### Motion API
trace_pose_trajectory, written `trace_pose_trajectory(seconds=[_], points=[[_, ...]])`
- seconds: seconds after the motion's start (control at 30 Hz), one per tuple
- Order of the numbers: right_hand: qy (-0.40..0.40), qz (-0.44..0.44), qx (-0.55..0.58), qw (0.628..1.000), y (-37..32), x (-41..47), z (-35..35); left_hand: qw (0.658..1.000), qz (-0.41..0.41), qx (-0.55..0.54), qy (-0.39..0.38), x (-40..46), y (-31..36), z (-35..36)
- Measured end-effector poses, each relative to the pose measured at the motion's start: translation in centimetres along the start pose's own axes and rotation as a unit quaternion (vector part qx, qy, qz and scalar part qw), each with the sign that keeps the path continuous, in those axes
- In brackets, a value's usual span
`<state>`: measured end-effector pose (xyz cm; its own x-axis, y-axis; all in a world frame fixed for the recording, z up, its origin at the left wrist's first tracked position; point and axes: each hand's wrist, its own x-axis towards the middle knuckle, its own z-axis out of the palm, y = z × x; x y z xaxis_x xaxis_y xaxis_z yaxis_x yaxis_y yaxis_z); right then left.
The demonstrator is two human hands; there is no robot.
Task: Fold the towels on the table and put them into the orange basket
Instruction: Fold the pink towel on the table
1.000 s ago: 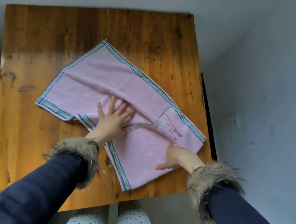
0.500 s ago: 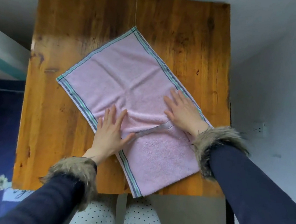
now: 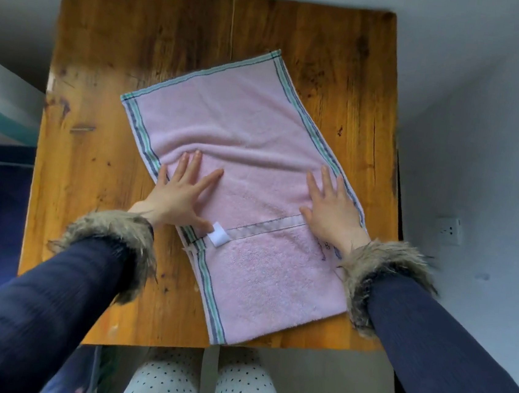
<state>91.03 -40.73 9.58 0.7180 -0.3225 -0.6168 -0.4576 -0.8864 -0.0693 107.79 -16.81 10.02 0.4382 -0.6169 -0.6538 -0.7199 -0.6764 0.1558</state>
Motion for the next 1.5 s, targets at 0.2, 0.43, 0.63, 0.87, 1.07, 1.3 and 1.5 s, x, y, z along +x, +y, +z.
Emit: trace_pose_trajectory(seconds=[0.2,0.43,0.63,0.87,1.07,1.3,1.5], points=[[-0.052,0.032,0.064,0.996,0.4,-4.0,1.2,0.986,0.044,-0.089,0.135,-2.2,2.9,2.0],[0.052,0.093,0.104,0.989,2.5,-6.3,1.0,0.969,0.085,-0.079,0.219,-5.0,4.8,5.8],[-0.002,0.127,0.133,0.983,2.9,-6.8,1.3,0.979,0.068,-0.077,0.178,-5.8,4.8,6.2],[-0.008,0.107,0.047,0.993,2.7,-7.3,0.7,0.976,-0.016,-0.187,0.113,-6.5,5.0,5.8],[0.010,0.085,0.047,0.995,2.6,-8.7,-1.2,0.948,-0.046,-0.311,0.041,-7.8,4.7,3.4],[0.124,-0.008,0.153,0.980,2.4,-9.4,-8.4,0.870,-0.014,-0.493,-0.014,-11.4,2.2,-4.0],[0.258,-0.048,0.194,0.945,1.5,-5.9,-15.4,0.849,-0.008,-0.510,0.139,-10.4,-0.5,-11.2]])
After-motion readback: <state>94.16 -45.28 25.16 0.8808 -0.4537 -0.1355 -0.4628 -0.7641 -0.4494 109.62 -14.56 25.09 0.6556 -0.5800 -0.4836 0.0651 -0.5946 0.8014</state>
